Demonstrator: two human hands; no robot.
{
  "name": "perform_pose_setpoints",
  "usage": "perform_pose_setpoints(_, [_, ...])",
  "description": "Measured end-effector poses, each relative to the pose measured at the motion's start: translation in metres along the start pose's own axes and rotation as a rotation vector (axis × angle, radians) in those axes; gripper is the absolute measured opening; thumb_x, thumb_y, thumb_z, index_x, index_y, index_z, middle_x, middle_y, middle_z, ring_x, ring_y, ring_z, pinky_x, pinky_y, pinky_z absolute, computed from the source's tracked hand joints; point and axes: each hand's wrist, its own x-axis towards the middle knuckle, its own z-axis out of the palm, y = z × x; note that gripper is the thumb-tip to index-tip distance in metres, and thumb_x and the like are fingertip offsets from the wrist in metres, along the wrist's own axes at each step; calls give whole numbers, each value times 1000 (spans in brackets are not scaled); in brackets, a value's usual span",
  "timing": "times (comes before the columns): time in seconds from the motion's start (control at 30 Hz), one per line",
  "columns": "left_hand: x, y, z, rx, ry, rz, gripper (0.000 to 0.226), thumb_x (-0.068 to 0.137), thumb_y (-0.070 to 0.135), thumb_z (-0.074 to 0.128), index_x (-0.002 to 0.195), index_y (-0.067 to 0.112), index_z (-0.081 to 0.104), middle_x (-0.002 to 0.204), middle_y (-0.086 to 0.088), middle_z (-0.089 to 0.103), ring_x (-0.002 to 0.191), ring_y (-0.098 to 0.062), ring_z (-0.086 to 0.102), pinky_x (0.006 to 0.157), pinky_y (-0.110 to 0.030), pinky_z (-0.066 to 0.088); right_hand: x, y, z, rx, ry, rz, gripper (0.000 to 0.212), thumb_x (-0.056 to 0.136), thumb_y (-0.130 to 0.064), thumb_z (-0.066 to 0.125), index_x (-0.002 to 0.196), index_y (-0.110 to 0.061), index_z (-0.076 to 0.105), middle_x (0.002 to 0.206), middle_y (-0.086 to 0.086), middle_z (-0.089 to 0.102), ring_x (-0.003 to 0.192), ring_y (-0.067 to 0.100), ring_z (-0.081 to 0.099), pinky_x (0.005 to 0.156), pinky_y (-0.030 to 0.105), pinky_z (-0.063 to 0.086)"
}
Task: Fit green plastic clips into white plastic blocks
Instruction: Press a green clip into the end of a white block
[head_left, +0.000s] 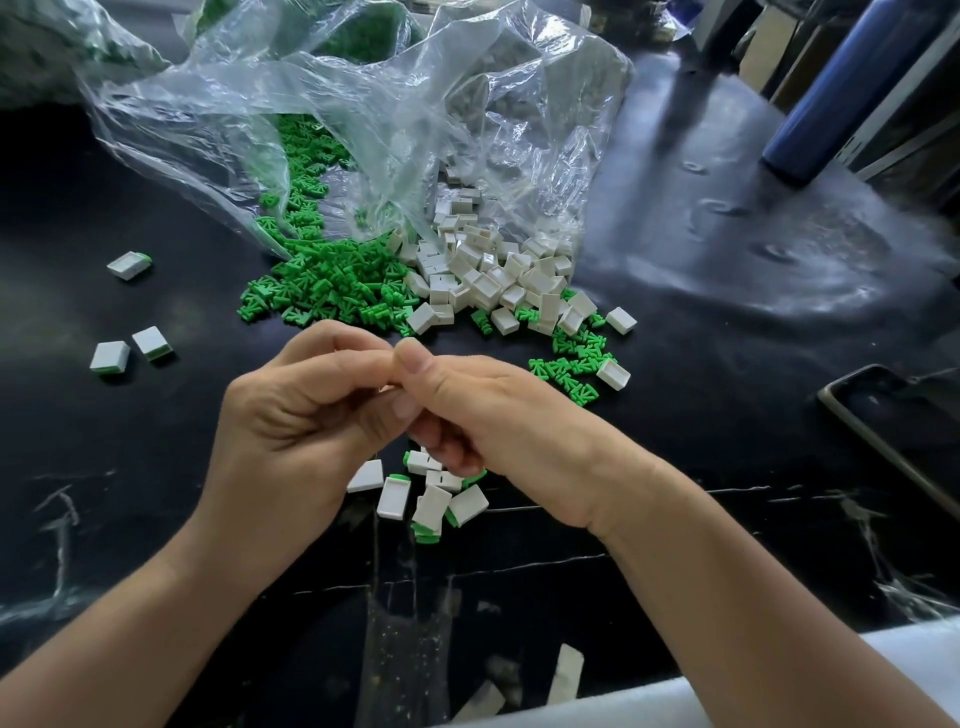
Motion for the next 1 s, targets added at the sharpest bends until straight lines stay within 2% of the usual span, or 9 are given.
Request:
perform_pose_setpoints(0.07, [-1, -2, -1, 6, 38, -32, 13, 75, 4, 62, 87, 2, 65, 85, -12, 57, 64, -9, 66, 59, -20, 54, 0, -1, -1, 18, -11, 12, 39, 96, -41, 33, 69, -19, 49, 66, -3, 41, 57, 8, 35, 54, 17, 32])
perform_pose_setpoints(0.13, [-1, -4, -5, 62, 79, -81, 17, 70, 16, 74, 87, 16, 72, 83, 2, 62, 70, -11, 64, 65, -23, 54, 1, 0, -2, 50, -29, 12, 37, 98, -36, 32, 70, -18, 50, 67, -1, 41, 59, 9, 35, 55, 19, 31])
perform_pose_setpoints(0.27, [1, -6, -11, 75, 31, -190, 21, 66, 18, 71, 86, 22, 73, 85, -6, 62, 80, -19, 62, 73, -27, 55, 1, 1, -6, 27, -43, 16, 30, 99, -28, 33, 82, -10, 50, 69, -2, 39, 60, 8, 33, 55, 18, 29])
perform_pose_setpoints(0.33, [1, -5, -14, 53, -9, -223, 23, 63, 18, 76, 85, 24, 75, 86, -2, 63, 86, -21, 62, 75, -27, 54, 2, 1, -7, -20, -34, 4, 27, 99, -27, 34, 92, -6, 50, 69, 0, 37, 60, 8, 32, 55, 20, 29])
perform_pose_setpoints(0.43, [1, -4, -17, 18, -16, -242, 20, 65, 21, 74, 85, 22, 75, 89, 0, 63, 88, -21, 61, 74, -25, 53, 1, -1, -7, -75, -38, -26, 27, 99, -25, 34, 83, -8, 48, 70, 2, 35, 61, 10, 31, 56, 23, 28])
perform_pose_setpoints(0.53, [1, -3, -16, 50, -14, -221, 20, 66, 23, 75, 85, 24, 75, 87, 4, 64, 89, -19, 62, 76, -26, 53, 0, -2, -7, -71, -40, -36, 25, 98, -24, 35, 79, -15, 49, 69, -1, 38, 61, 7, 34, 56, 17, 32])
perform_pose_setpoints(0.77, [-1, -6, -13, 0, 53, -218, 17, 64, 24, 66, 76, 27, 76, 84, 4, 65, 83, -18, 62, 66, -22, 53, 4, 5, 1, -276, 75, -60, 23, 98, -30, 36, 100, -14, 52, 70, -15, 41, 64, -1, 39, 66, 23, 32])
perform_pose_setpoints(0.93, [-3, -9, -11, -30, 88, -220, 15, 65, 23, 65, 74, 24, 77, 84, 3, 65, 83, -22, 63, 67, -25, 55, 4, 5, 8, -360, 126, -51, 30, 98, -36, 33, 106, -14, 53, 98, -1, 54, 95, 16, 51, 88, 39, 42])
perform_pose_setpoints(1.0, [-2, -10, -13, -43, 71, -216, 14, 63, 24, 70, 75, 24, 77, 85, 3, 65, 84, -21, 63, 68, -25, 55, 4, 4, 8, -360, 124, -46, 30, 98, -36, 33, 106, -15, 53, 99, -1, 54, 95, 16, 51, 88, 39, 42])
